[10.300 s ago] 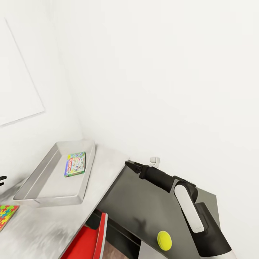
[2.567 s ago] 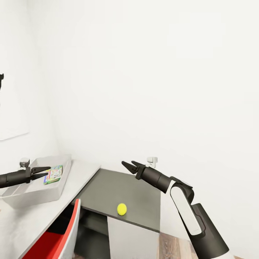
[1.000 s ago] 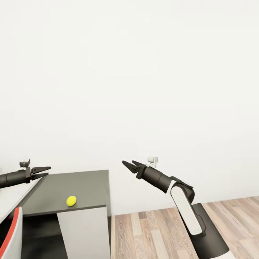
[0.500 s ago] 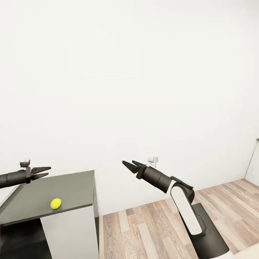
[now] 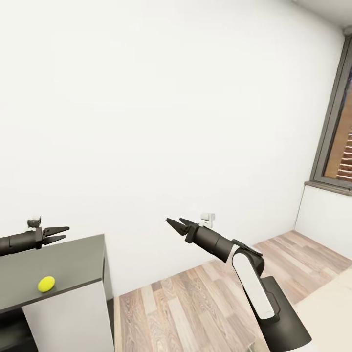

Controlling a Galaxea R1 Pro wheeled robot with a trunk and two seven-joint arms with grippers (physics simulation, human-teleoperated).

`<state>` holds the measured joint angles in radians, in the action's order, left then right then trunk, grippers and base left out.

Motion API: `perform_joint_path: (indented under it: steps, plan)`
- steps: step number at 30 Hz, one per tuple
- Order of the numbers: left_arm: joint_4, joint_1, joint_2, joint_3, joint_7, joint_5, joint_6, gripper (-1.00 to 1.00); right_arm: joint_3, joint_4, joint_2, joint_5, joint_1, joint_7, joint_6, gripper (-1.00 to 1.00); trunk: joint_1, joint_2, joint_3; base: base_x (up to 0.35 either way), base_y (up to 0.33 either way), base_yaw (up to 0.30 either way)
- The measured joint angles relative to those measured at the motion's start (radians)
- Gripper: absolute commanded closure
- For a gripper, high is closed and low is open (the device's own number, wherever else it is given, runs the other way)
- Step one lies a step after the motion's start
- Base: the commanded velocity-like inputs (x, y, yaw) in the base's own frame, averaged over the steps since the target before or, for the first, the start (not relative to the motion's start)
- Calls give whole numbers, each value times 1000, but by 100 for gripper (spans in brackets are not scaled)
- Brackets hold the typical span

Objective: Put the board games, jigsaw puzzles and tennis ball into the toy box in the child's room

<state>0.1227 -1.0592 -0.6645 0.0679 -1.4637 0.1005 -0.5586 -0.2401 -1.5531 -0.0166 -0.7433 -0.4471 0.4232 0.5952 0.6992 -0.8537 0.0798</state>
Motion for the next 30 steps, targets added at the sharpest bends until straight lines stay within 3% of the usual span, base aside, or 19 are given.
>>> perform_joint_path:
  steps: [21,30]
  plan:
    - [0,0,1,0,0,-1,-2,-100,4,15,0,-4,0,0,-2,-100,0,0,-11,-34,-36,-280]
    - [0,0,1,0,1,-1,-2,-100,7,25,0,-7,0,-2,-2,-100,-1,0,-15,145,91,-280]
